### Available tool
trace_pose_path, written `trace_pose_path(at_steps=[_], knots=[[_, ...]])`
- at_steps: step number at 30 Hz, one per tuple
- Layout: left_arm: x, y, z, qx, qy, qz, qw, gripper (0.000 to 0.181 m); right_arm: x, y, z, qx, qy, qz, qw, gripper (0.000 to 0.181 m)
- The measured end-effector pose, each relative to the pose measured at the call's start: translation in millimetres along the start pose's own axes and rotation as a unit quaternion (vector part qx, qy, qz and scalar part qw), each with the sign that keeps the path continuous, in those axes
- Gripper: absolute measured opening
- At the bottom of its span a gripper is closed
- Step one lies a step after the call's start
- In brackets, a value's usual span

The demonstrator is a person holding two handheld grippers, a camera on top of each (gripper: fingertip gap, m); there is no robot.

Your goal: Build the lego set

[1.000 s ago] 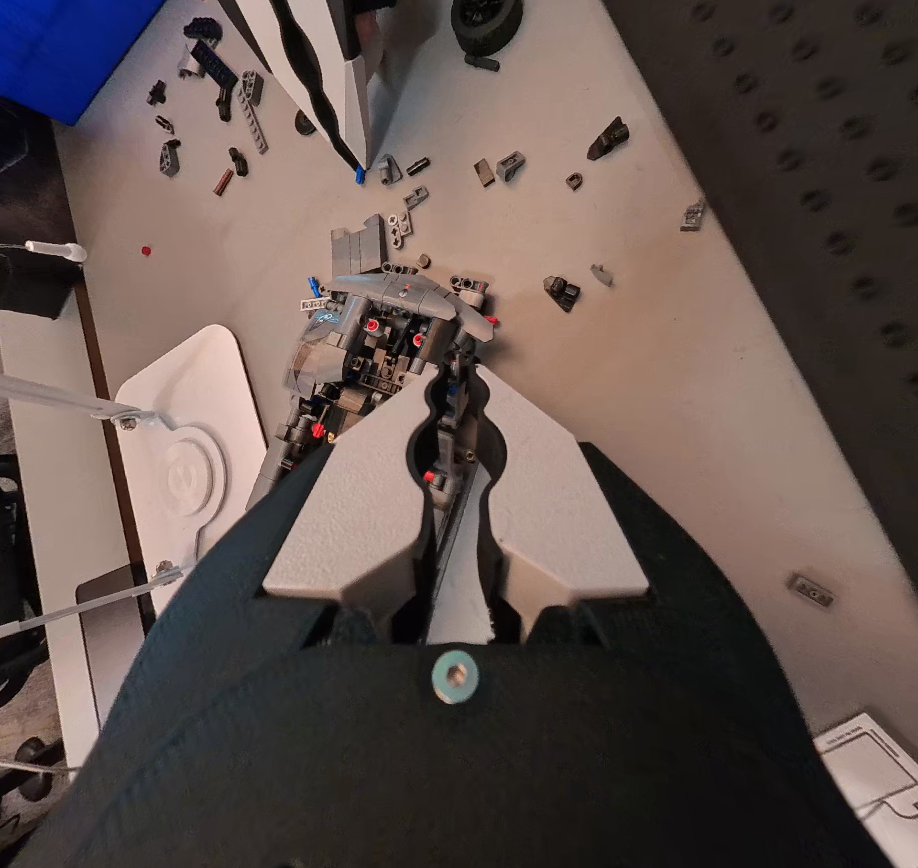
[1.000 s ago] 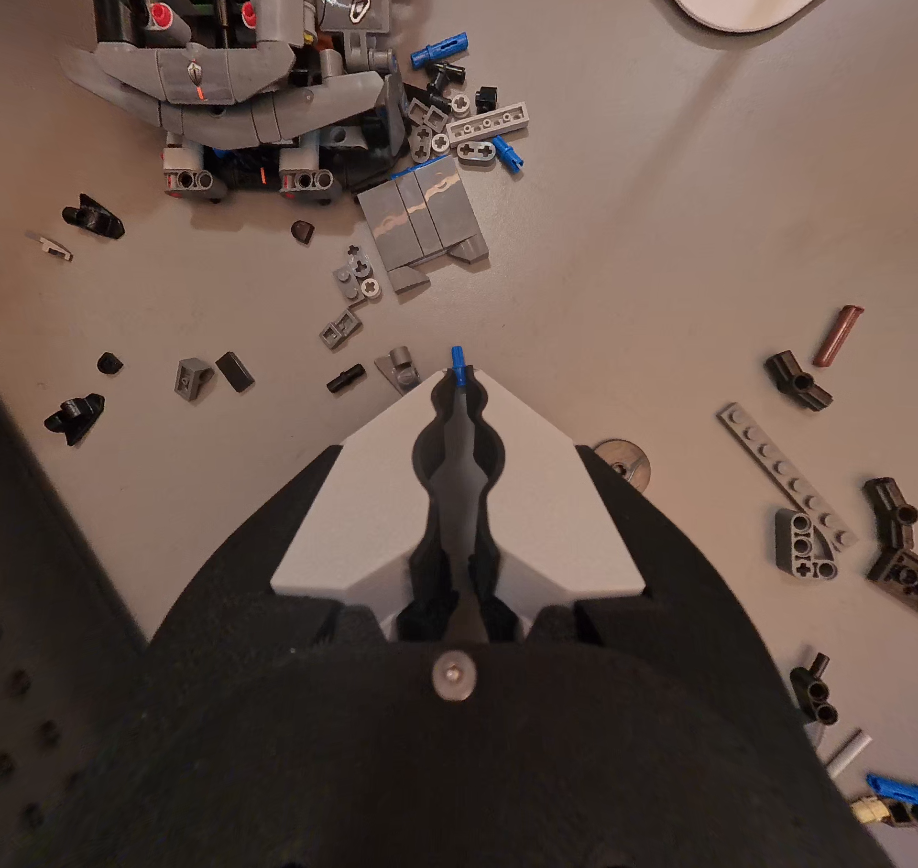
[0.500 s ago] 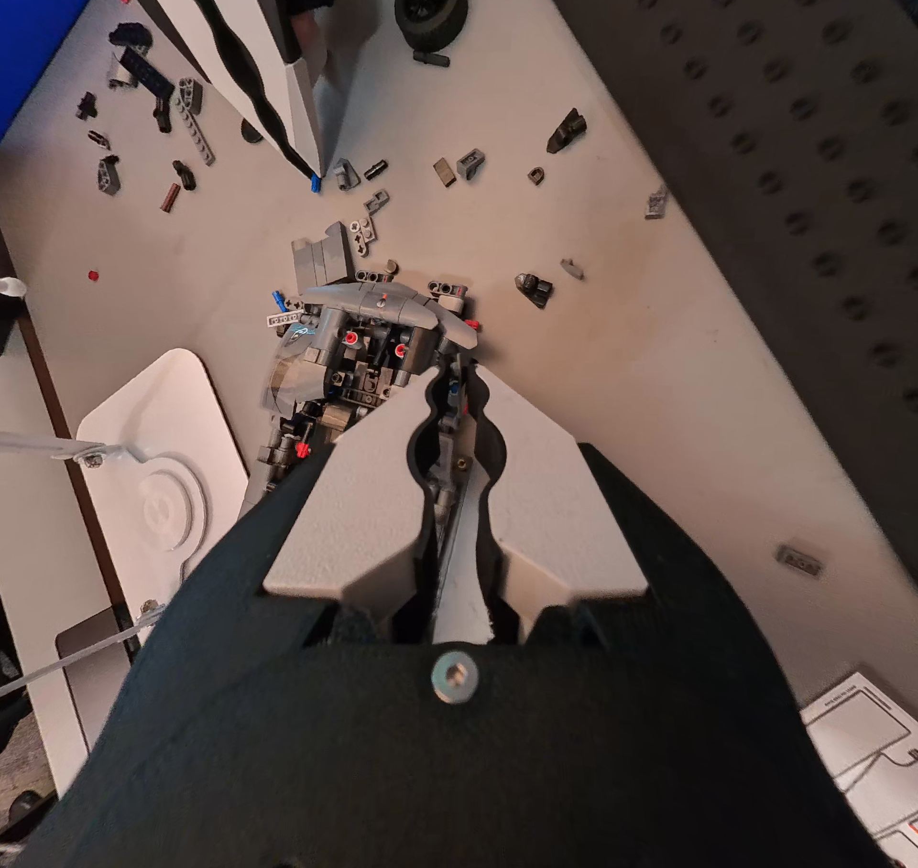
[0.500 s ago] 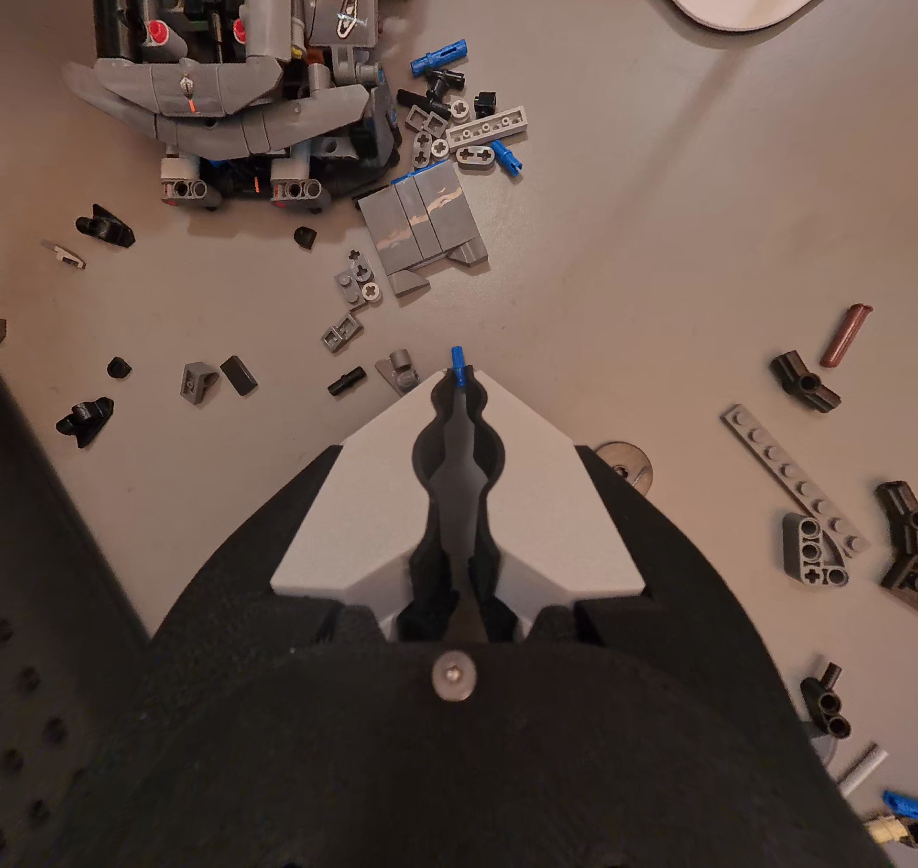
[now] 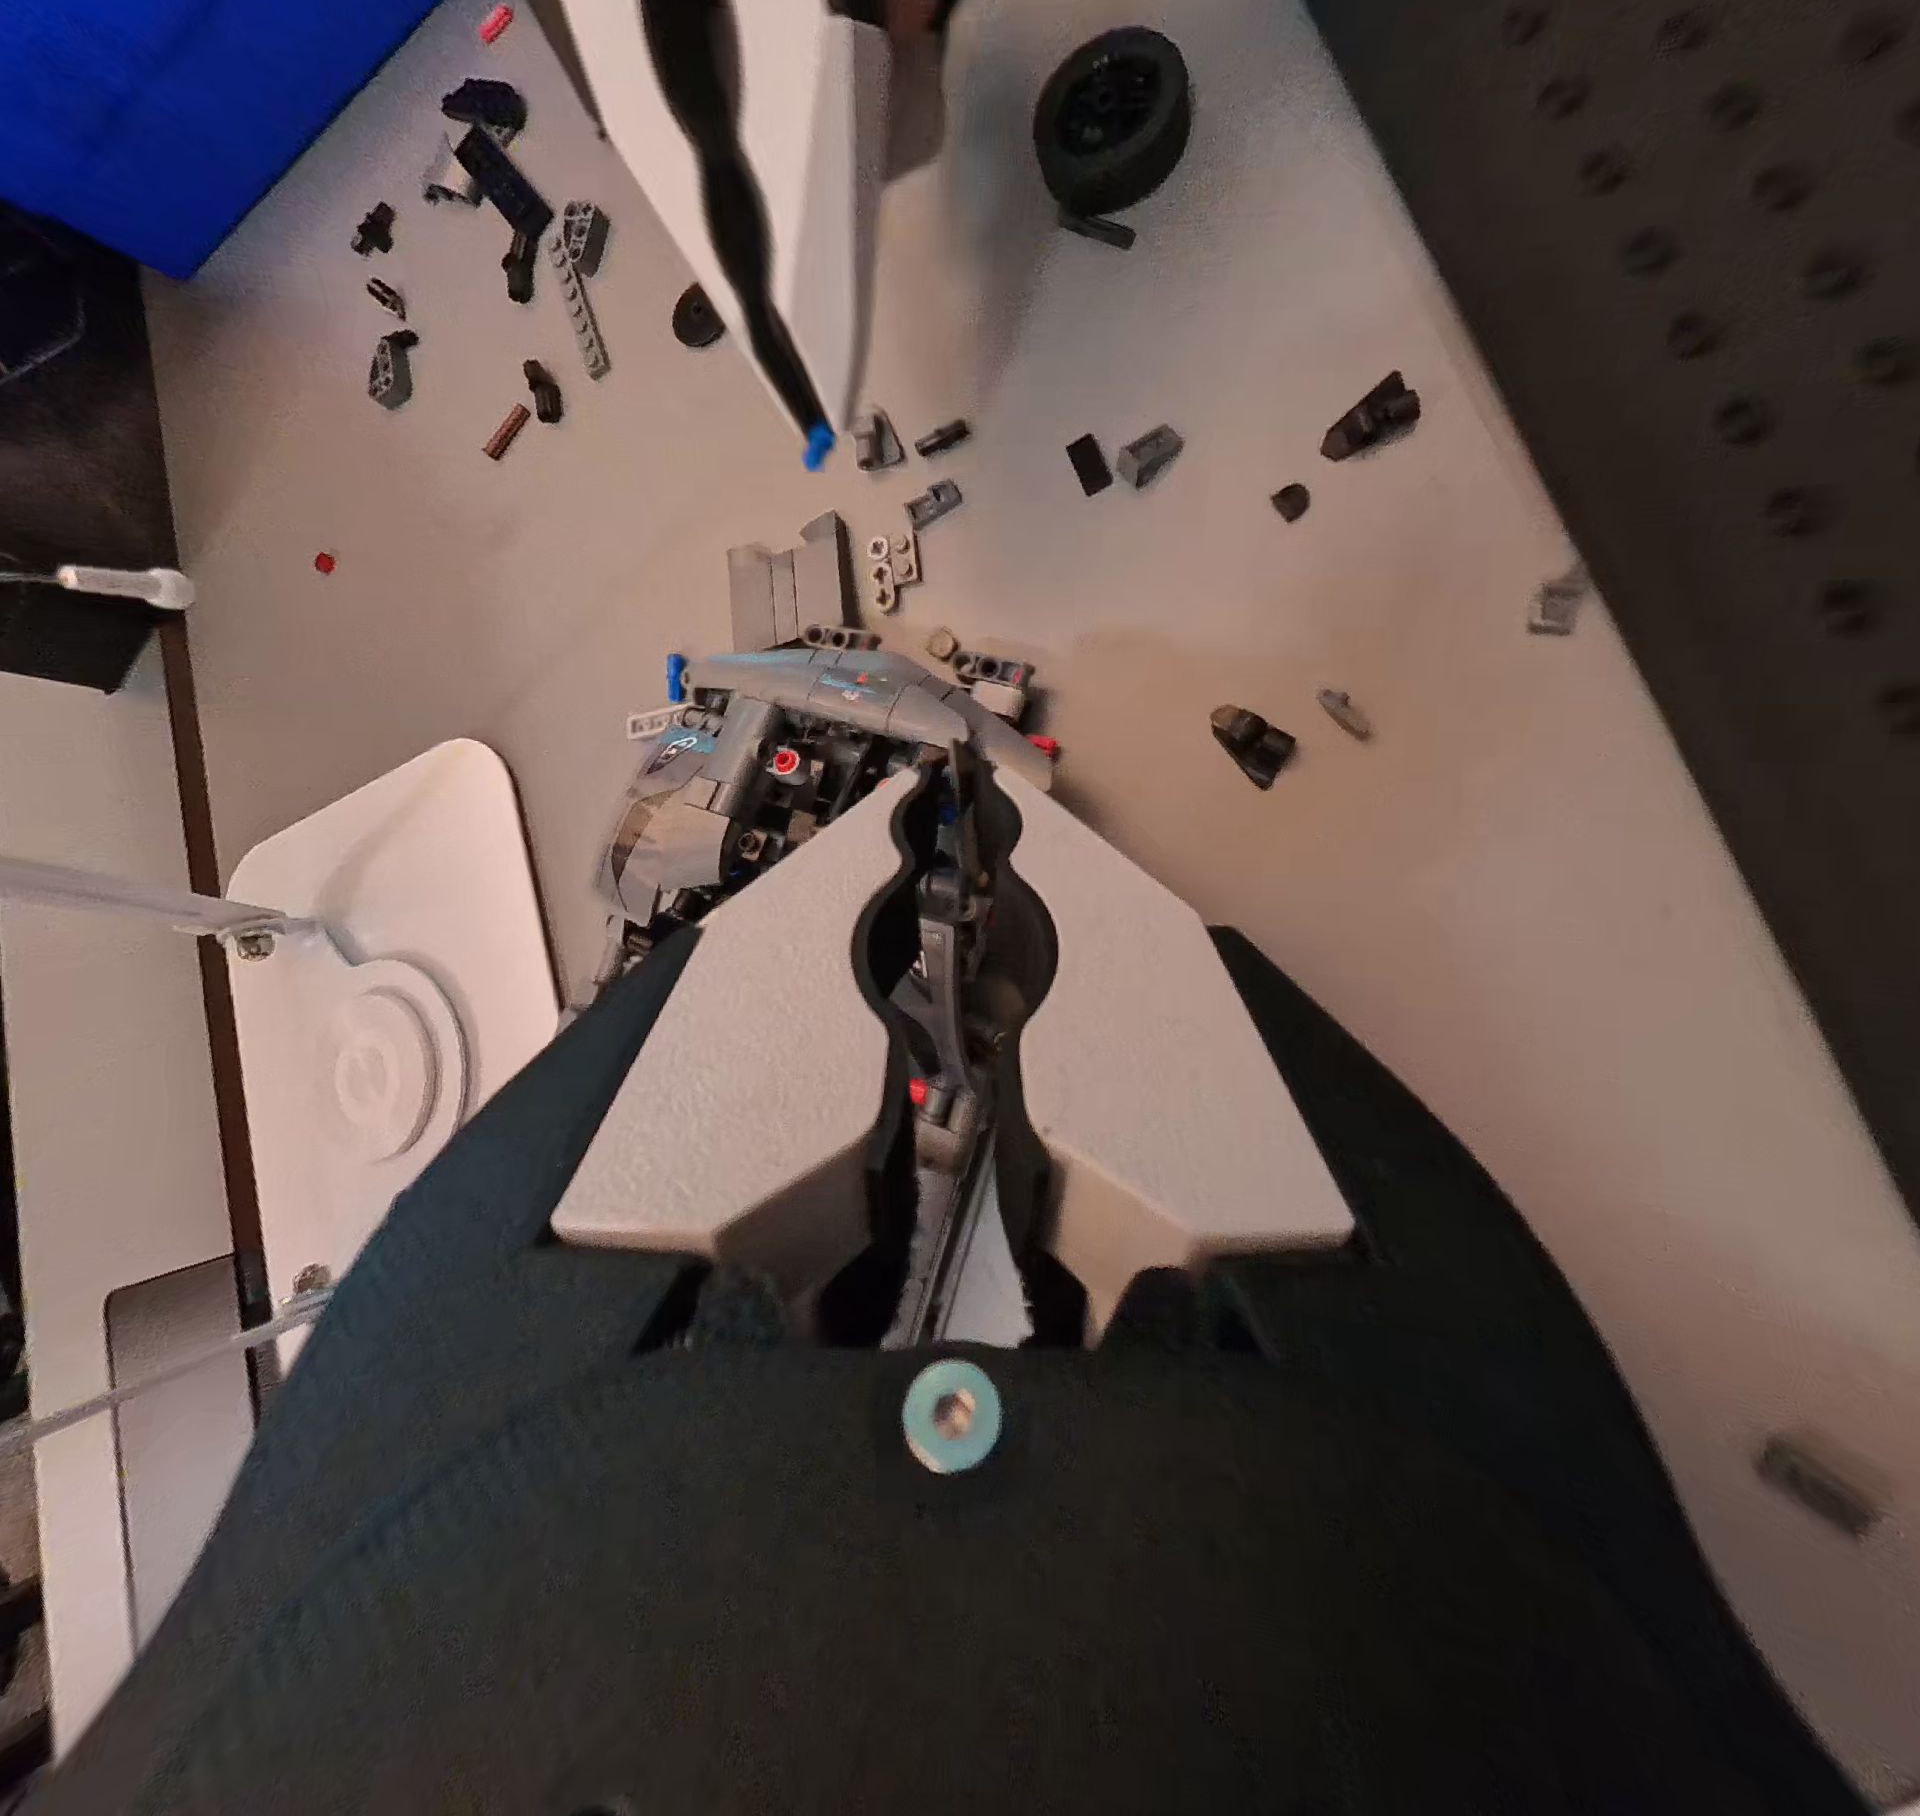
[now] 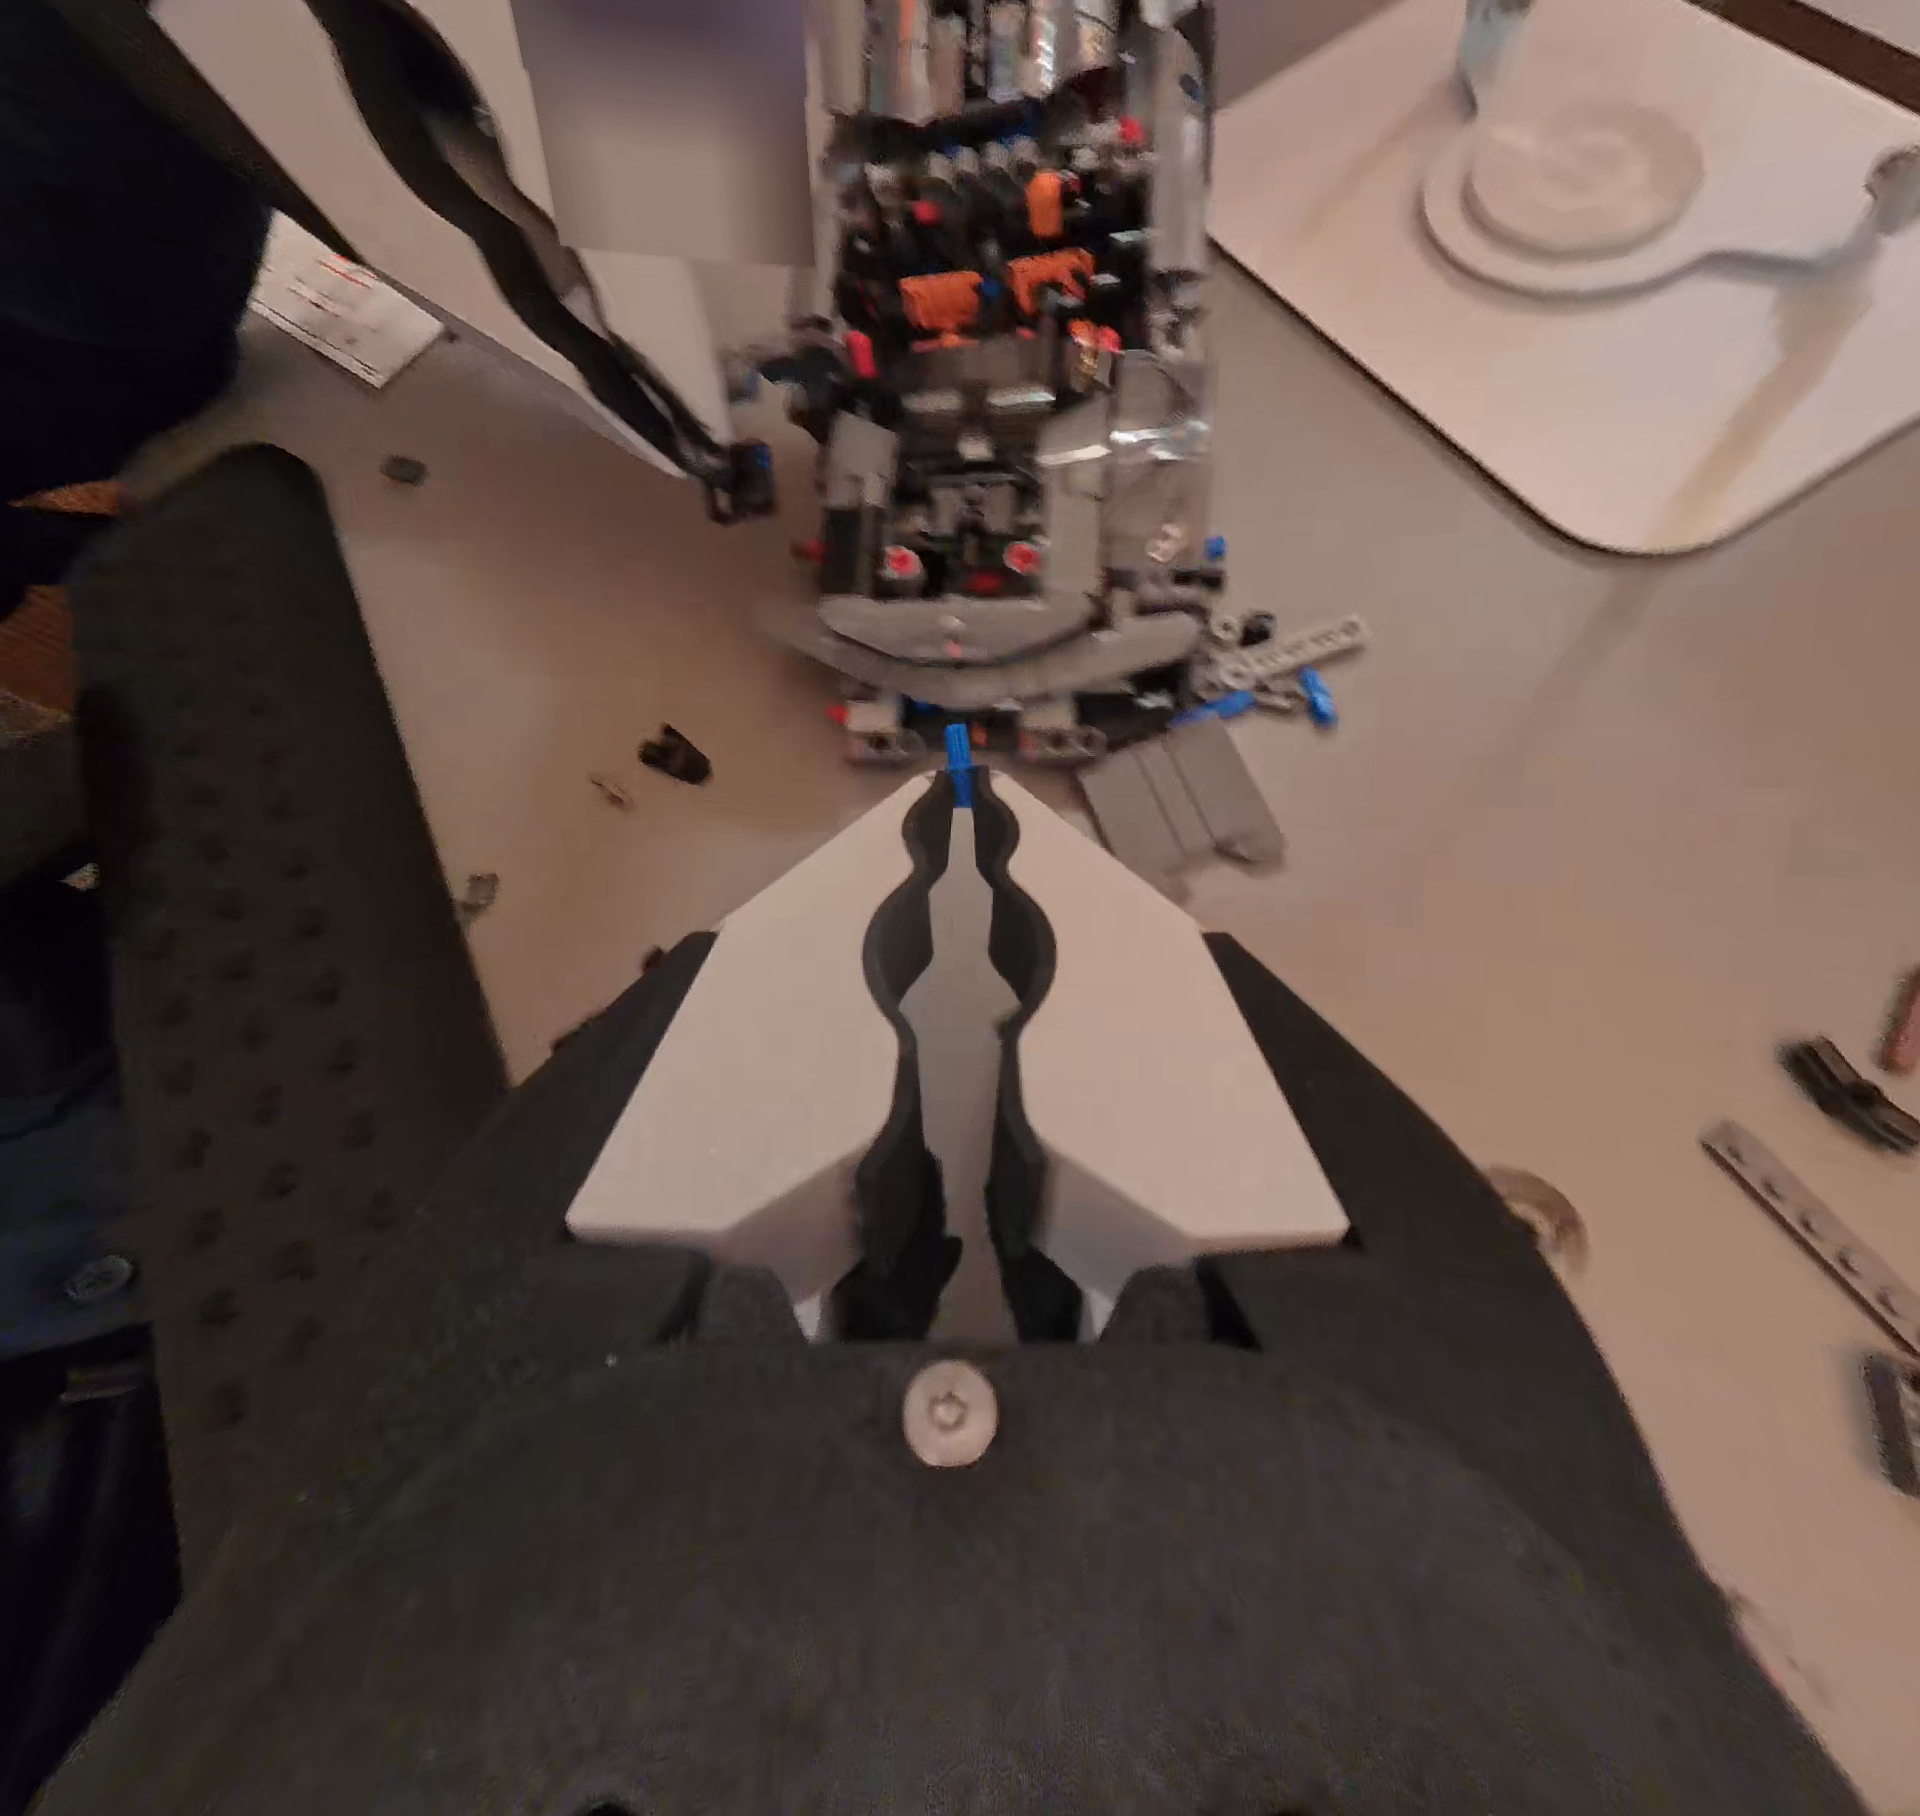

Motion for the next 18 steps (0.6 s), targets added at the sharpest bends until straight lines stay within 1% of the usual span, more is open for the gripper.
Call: trace_pose_path(at_steps=[3,6,11,18], knots=[[-2.7,6.1,-2.7,0.016,-0.009,-0.015,1.000,0.003,-16.6,24.7,-11.1,0.011,-0.011,-0.013,1.000,0.002],[-4.7,8.6,-3.9,0.023,-0.018,-0.020,0.999,0.003,-29.8,38.4,-21.7,0.011,-0.029,-0.016,0.999,0.002],[-2.9,13.3,-4.7,0.040,-0.043,-0.019,0.998,0.003,-34.5,33.8,-33.0,0.001,-0.049,0.011,0.999,0.001],[-0.8,19.0,-3.3,0.071,-0.087,-0.003,0.994,0.003,-33.6,30.3,-39.5,-0.003,-0.070,0.007,0.998,0.001]])
Point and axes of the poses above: each gripper's, where its closed fingertips meet, x back along the fingers, z out of its underside, y = z × x across the jaws, the point moved 3 cm from there along x, back along the fingers, and after that the axes turned 8 degrees about y, right-handed, at the moved point
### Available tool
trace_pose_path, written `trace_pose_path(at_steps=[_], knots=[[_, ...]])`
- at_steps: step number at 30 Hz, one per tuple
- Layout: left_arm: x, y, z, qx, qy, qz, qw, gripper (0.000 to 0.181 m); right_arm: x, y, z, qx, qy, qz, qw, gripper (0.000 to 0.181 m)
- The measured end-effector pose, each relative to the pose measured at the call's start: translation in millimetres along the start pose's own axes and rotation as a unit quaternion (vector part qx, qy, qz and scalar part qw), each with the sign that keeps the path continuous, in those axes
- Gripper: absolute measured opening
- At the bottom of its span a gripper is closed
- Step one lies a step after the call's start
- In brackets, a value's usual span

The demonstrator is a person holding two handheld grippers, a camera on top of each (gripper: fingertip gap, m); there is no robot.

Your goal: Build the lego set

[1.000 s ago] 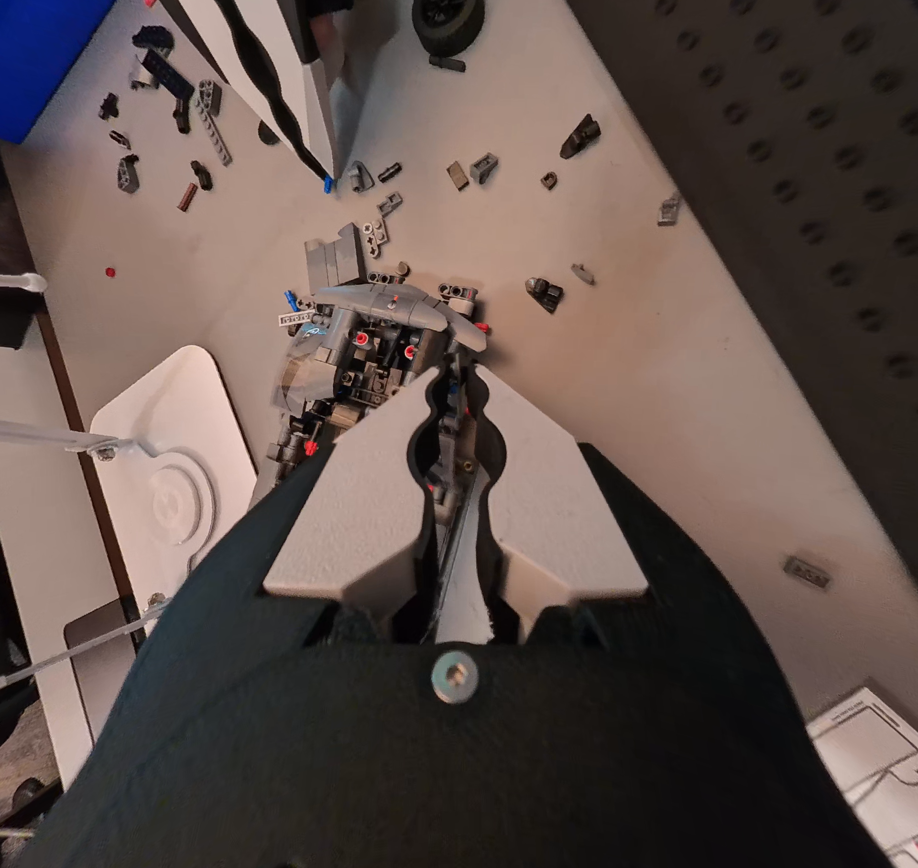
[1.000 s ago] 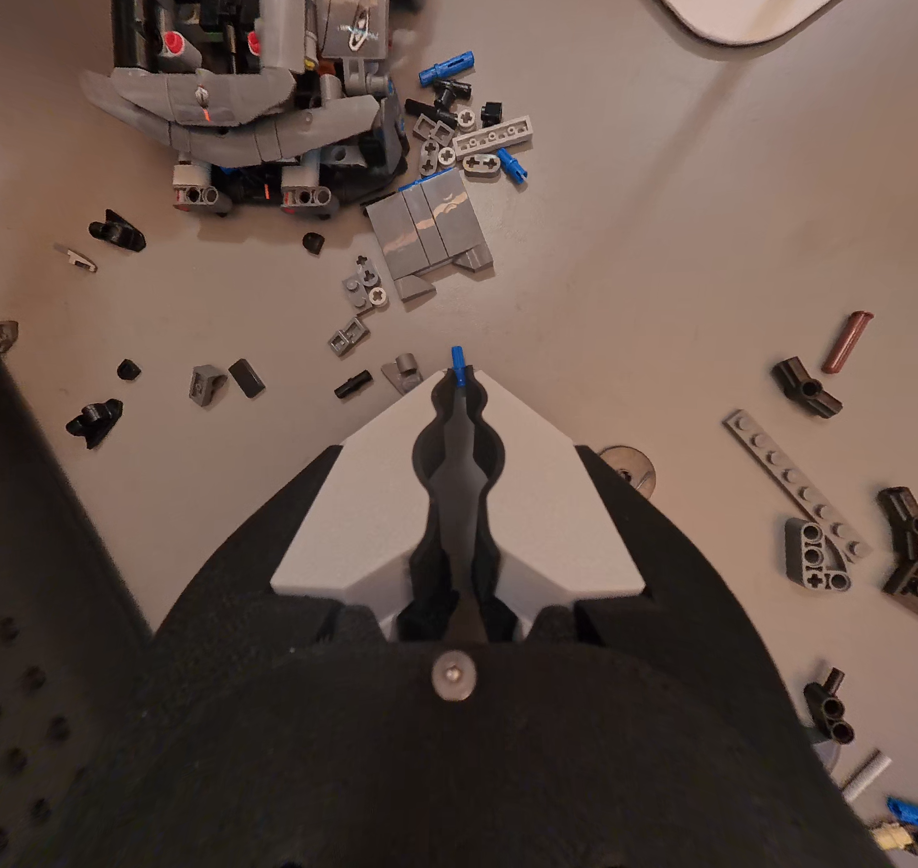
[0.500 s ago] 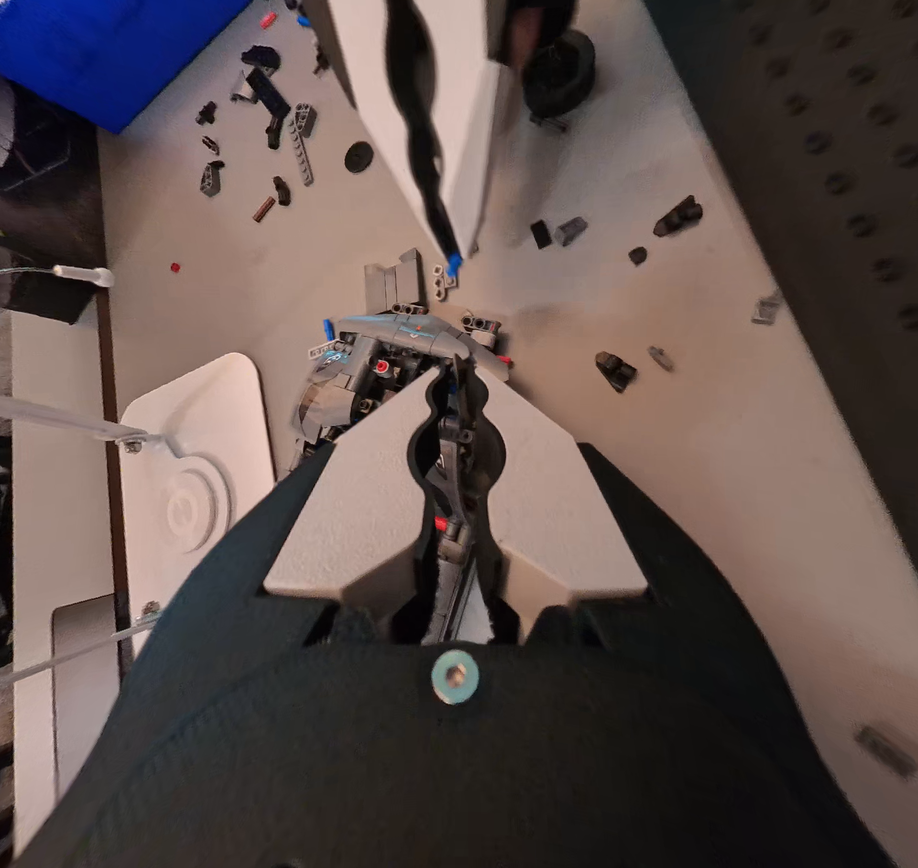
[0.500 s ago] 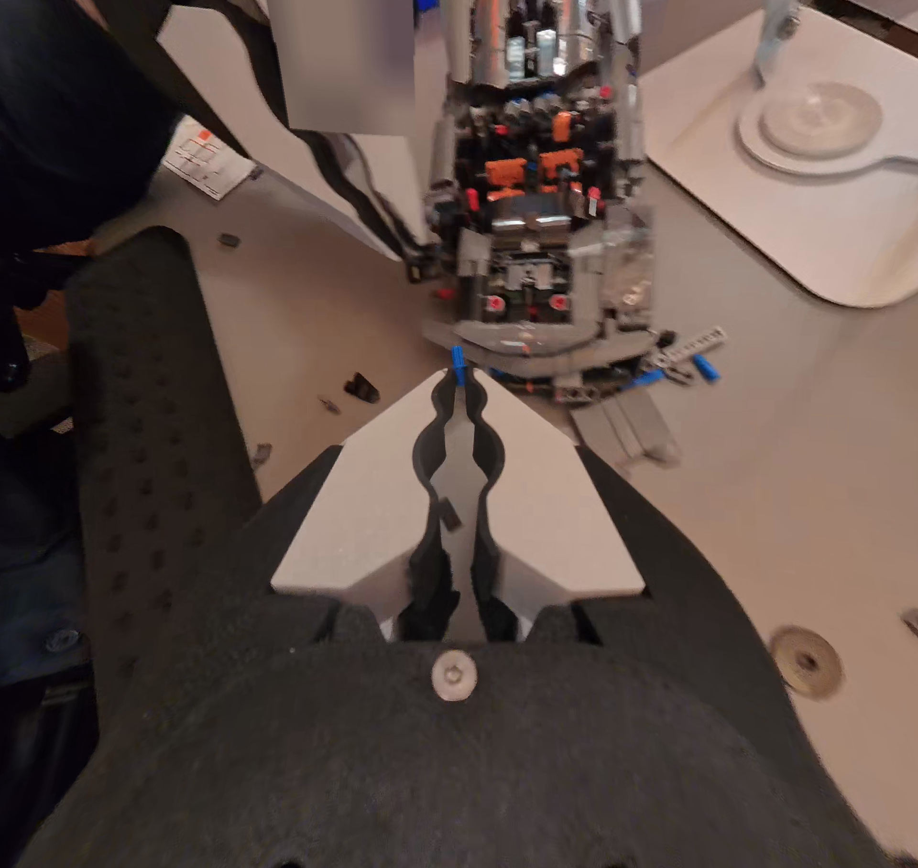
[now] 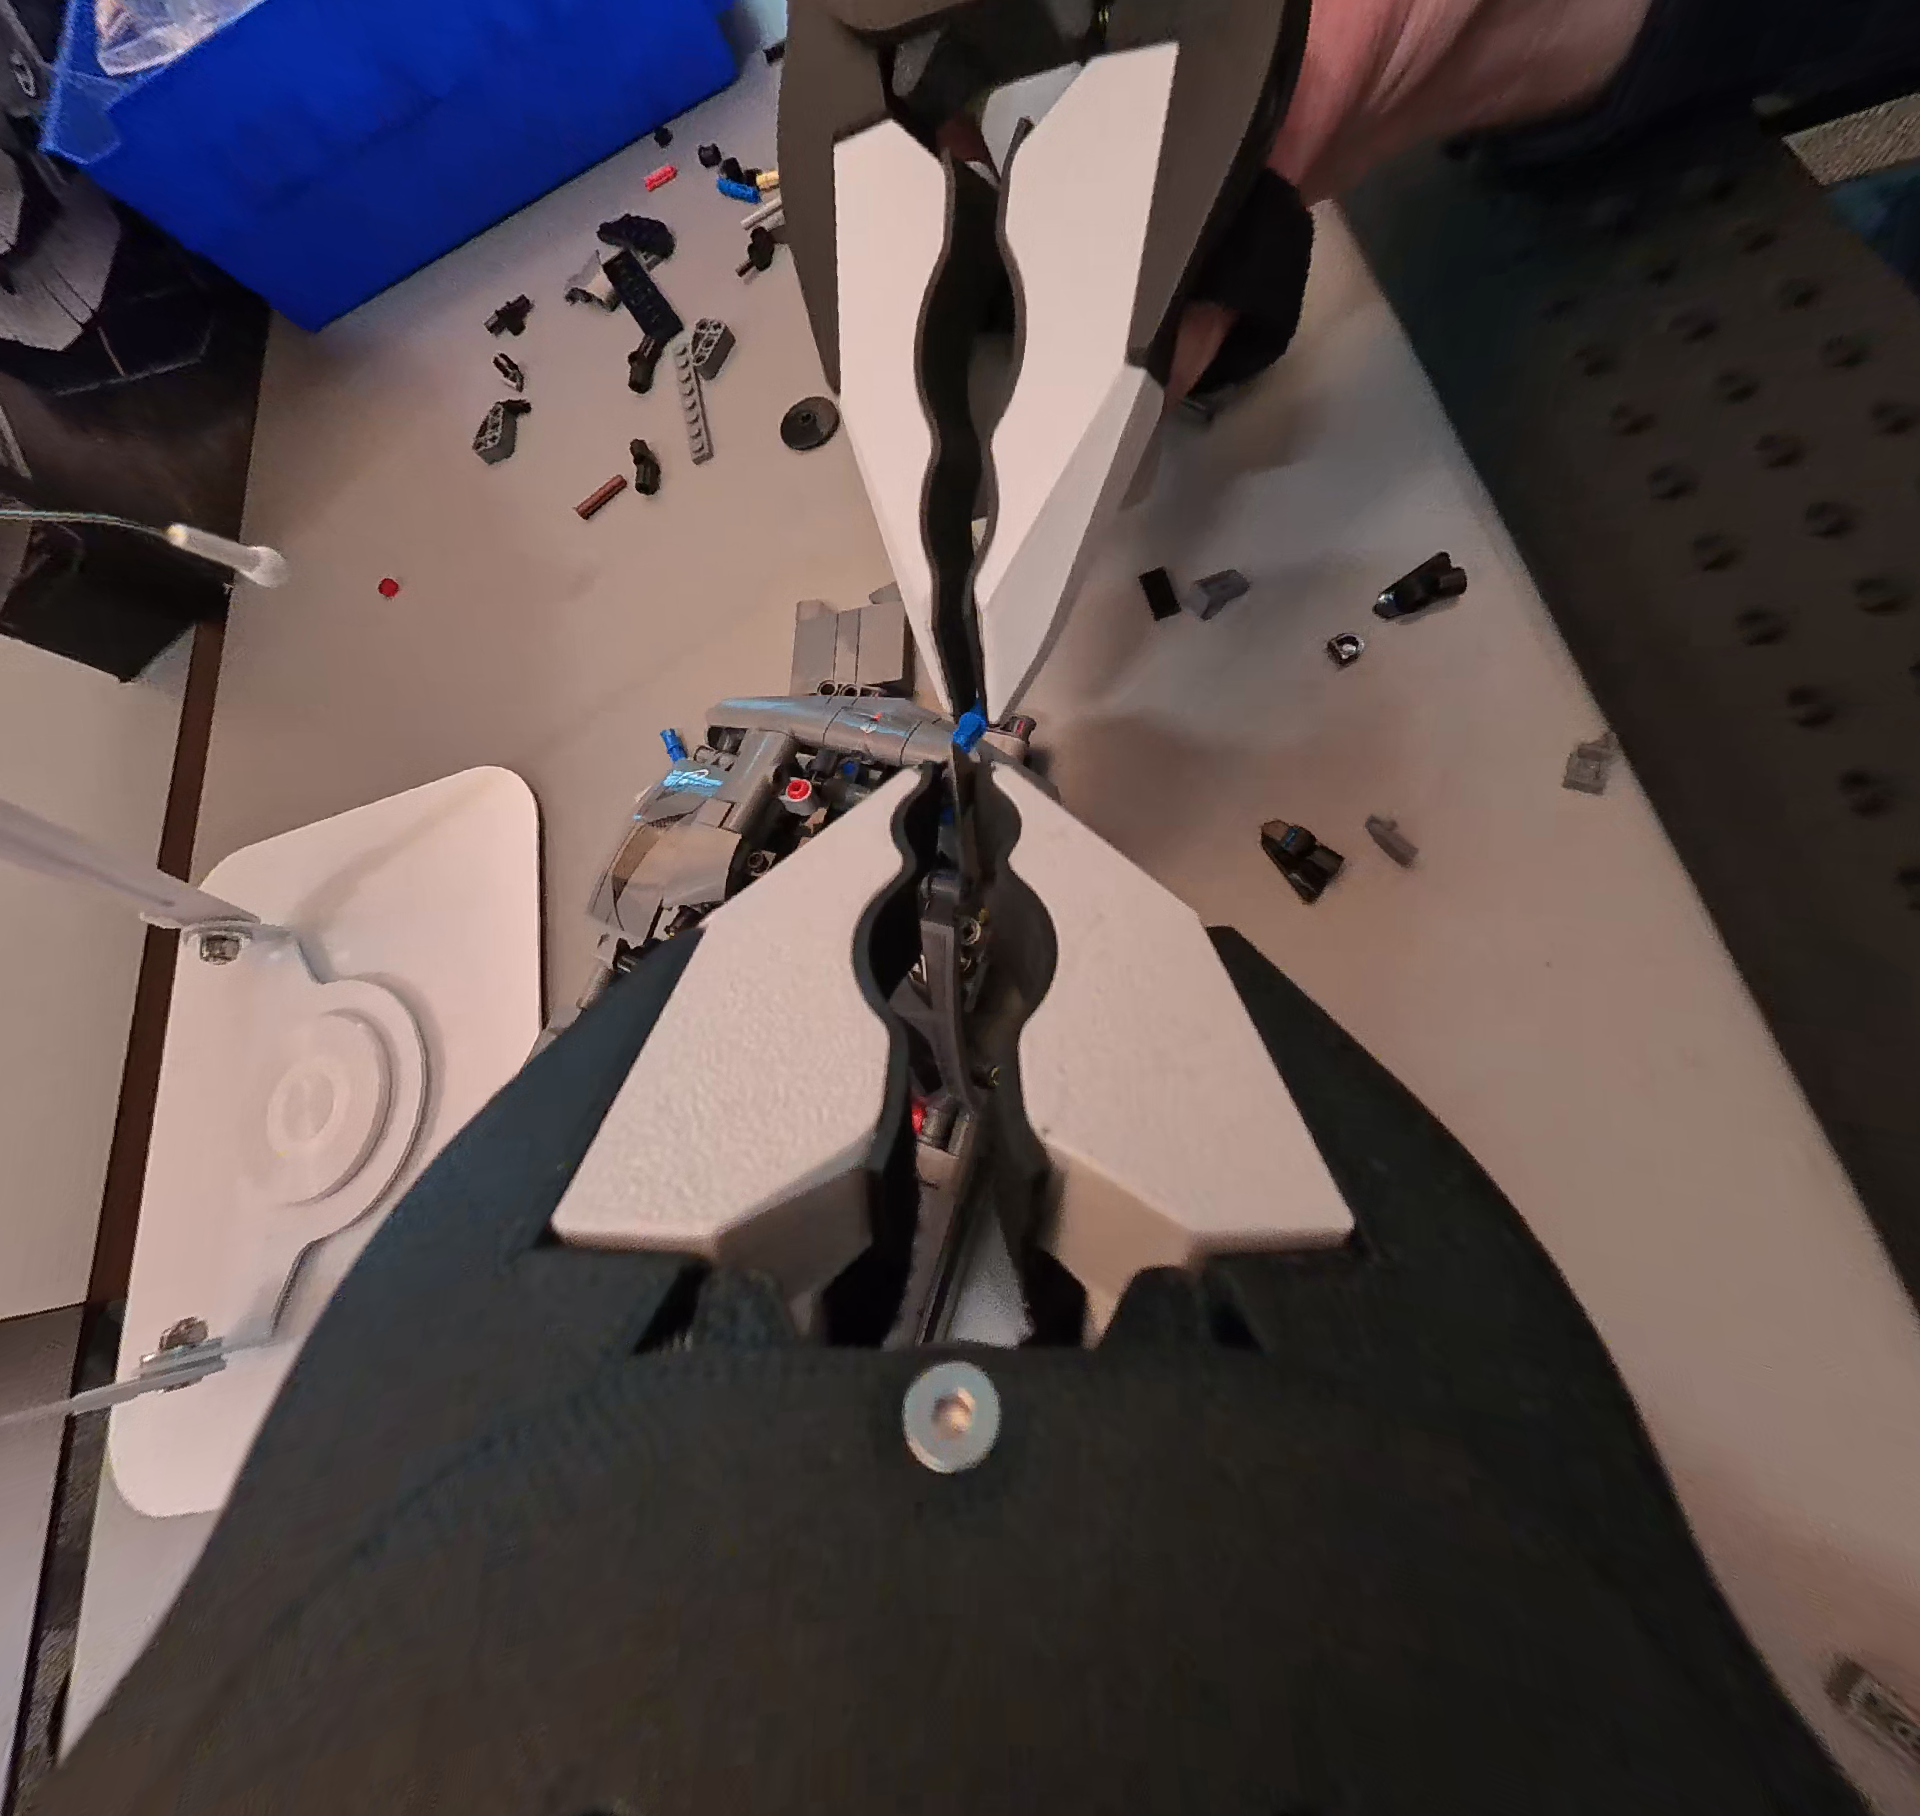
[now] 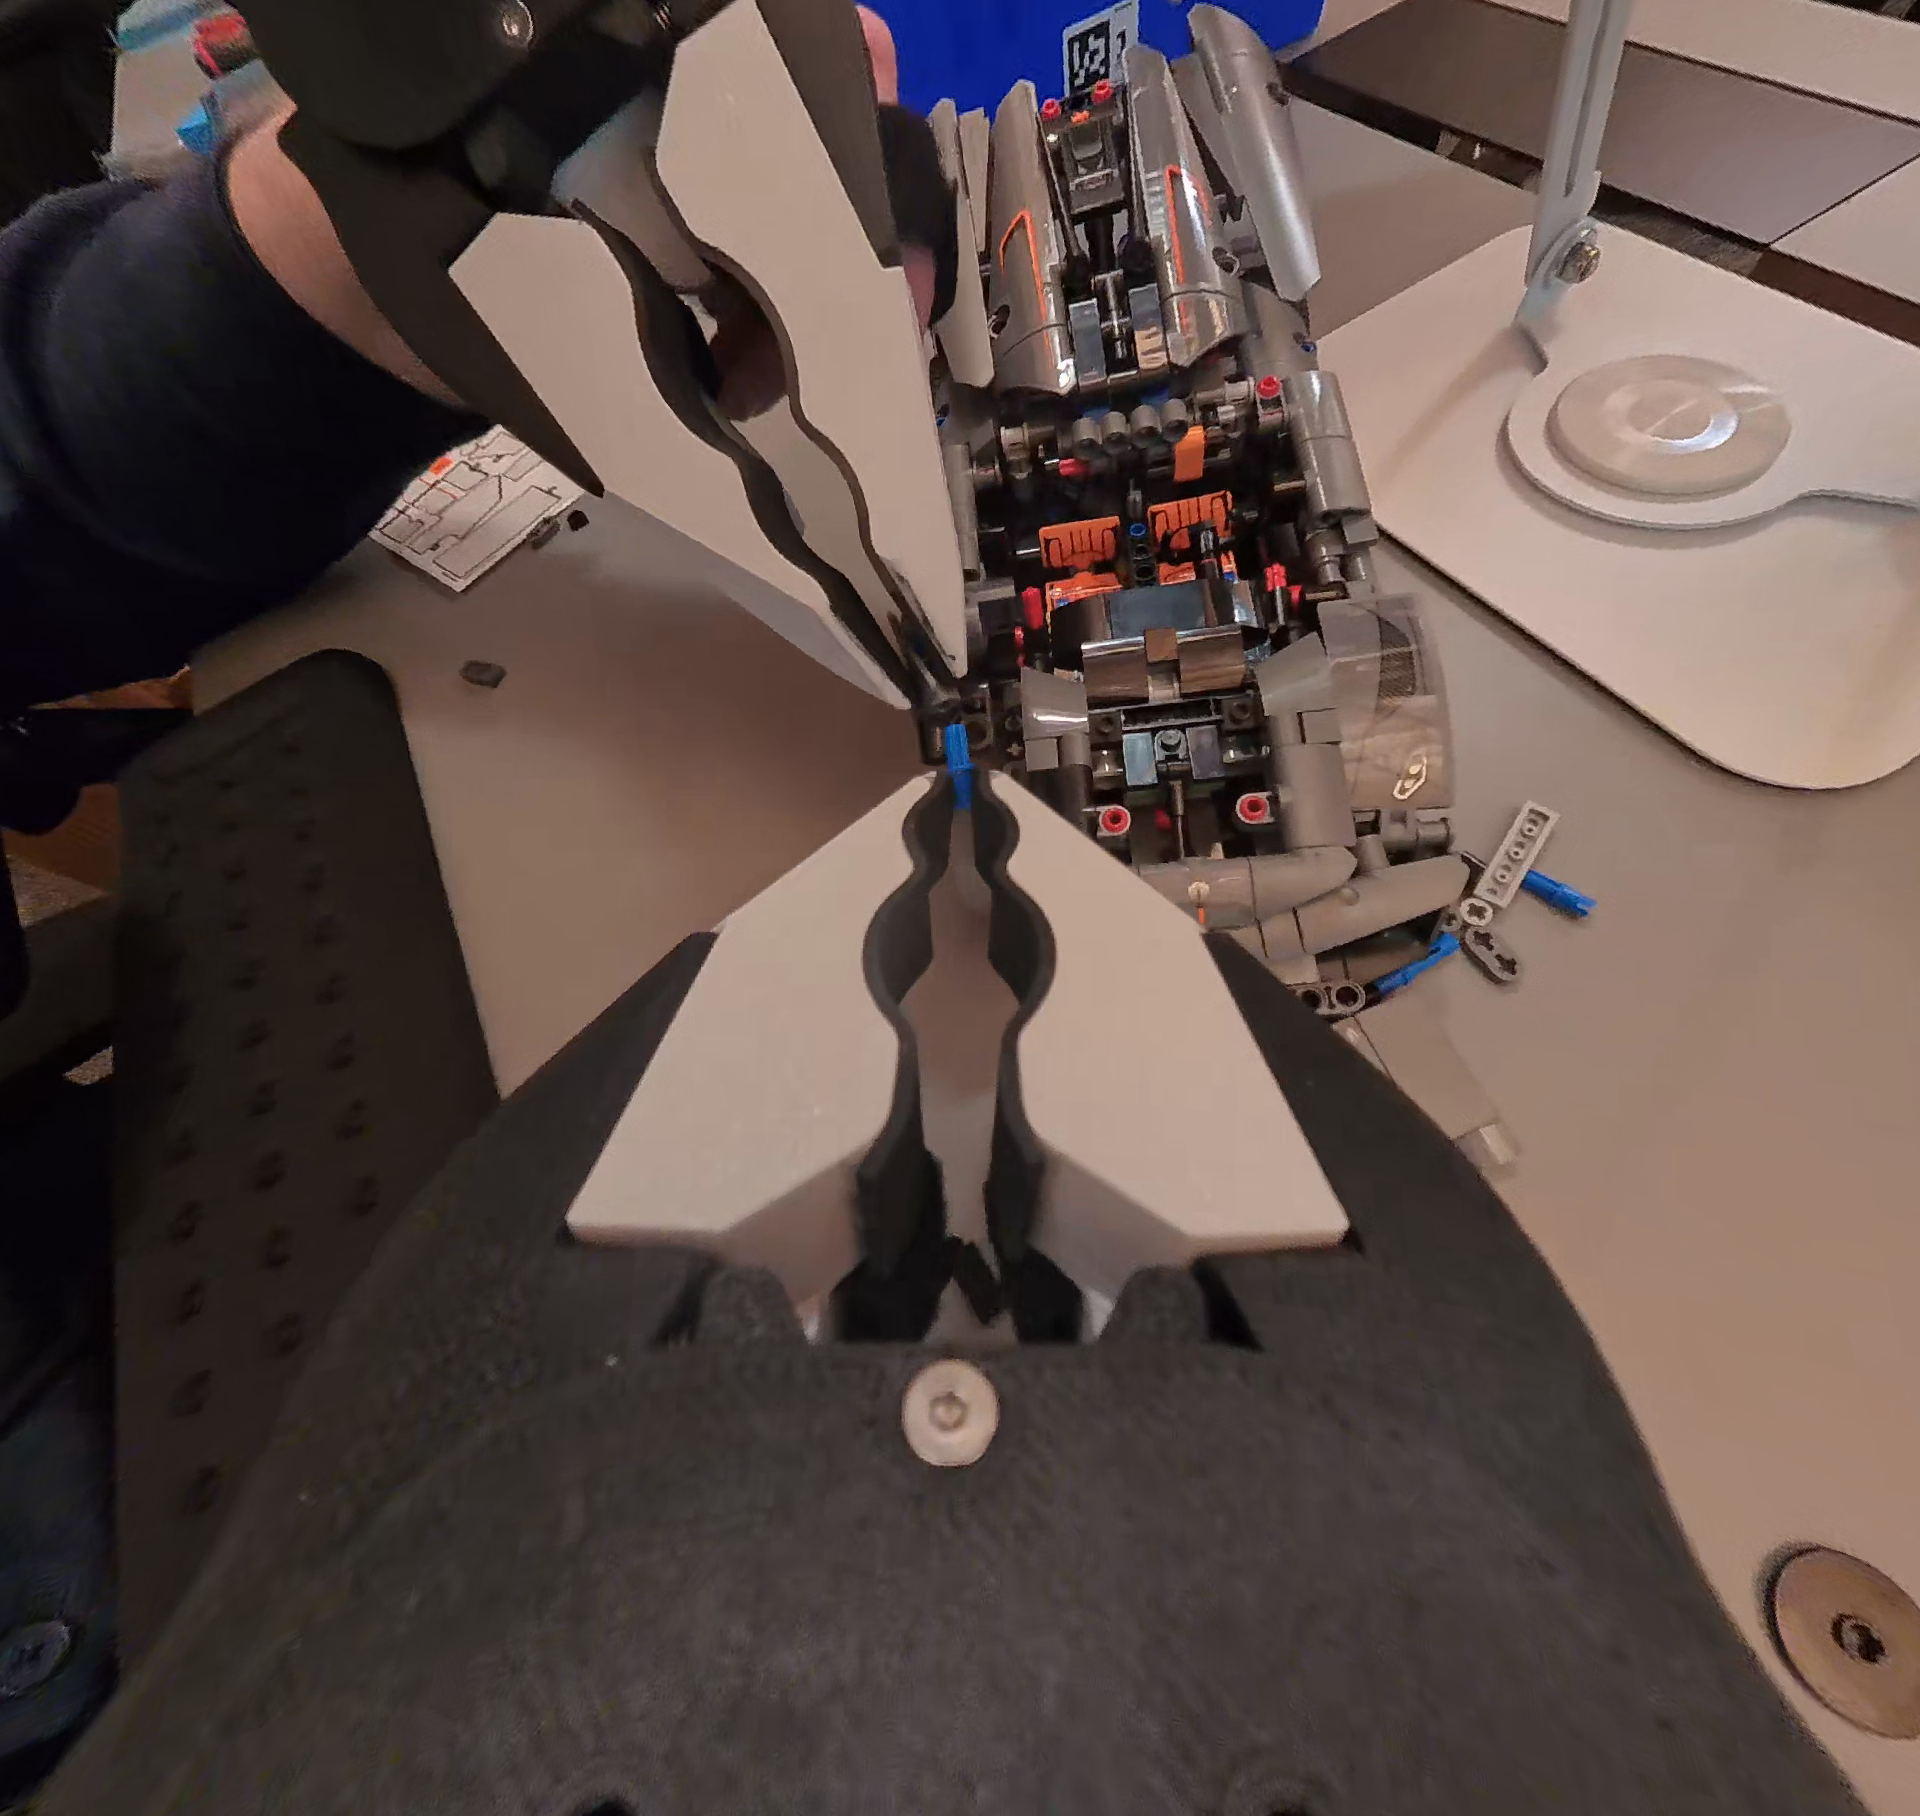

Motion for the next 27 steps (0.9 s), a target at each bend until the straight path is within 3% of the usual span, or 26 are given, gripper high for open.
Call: trace_pose_path(at_steps=[13,27], knots=[[1.6,0.9,1.4,0.006,-0.026,0.015,1.000,0.003,-4.8,0.5,-2.7,0.018,0.012,-0.001,1.000,0.001],[3.0,1.4,1.3,0.002,-0.020,0.009,1.000,0.003,-5.5,4.2,-7.7,0.111,0.050,0.074,0.990,0.001]])
Point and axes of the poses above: each gripper's, where its closed fingertips meet, x back along the fingers, z out of its underside, y = z × x across the jaws, the point moved 3 cm from there along x, back along the fingers, and after that the axes turned 8 degrees about y, right-handed, at the moved point
